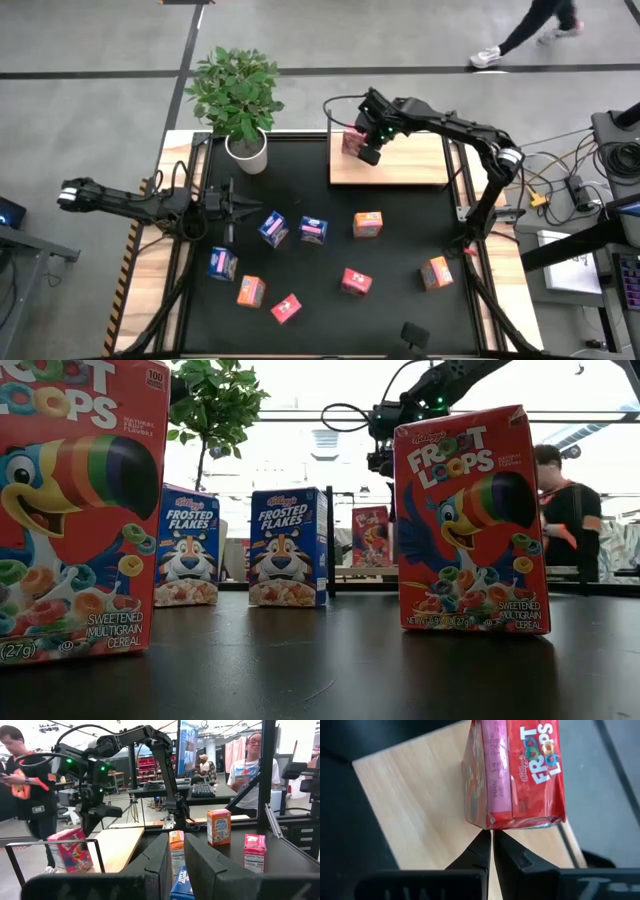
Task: Stack cereal on shelf
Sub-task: Put the top right red cereal box on the shelf, then put the top orange cereal box on the shelf
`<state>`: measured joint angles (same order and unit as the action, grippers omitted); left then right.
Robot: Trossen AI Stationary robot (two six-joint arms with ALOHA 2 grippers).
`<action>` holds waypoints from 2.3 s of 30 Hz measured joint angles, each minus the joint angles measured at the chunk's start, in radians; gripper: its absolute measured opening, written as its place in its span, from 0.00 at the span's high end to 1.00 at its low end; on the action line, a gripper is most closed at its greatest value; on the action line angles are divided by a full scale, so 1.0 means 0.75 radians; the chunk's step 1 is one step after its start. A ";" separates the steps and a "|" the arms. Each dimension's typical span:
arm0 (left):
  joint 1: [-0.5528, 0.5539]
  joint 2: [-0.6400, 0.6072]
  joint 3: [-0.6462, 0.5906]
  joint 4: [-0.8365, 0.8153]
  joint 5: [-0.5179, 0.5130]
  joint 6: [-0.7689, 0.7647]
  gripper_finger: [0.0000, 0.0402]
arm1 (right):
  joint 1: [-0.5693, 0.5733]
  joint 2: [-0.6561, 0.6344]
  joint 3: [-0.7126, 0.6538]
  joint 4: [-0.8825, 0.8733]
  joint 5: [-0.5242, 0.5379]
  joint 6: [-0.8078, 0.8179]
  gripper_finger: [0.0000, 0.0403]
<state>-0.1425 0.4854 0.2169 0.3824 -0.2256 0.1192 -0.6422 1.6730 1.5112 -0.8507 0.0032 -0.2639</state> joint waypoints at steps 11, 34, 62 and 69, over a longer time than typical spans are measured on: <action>0.000 0.002 0.002 -0.001 0.000 -0.001 0.89 | 0.001 0.038 0.000 0.089 0.133 -0.083 0.98; 0.000 0.025 0.002 -0.001 0.000 -0.002 0.89 | 0.027 -0.048 -0.279 0.545 -0.028 -0.038 0.98; 0.000 0.025 0.002 -0.001 0.000 -0.002 0.89 | 0.027 -0.049 -0.277 0.541 0.099 -0.149 0.98; 0.000 0.025 0.002 -0.001 0.000 -0.002 0.89 | 0.092 -0.168 -0.276 0.424 -0.030 -0.012 0.98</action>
<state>-0.1425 0.5045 0.2180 0.3817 -0.2256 0.1177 -0.5730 1.5469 1.3041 -0.5324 -0.0190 -0.2727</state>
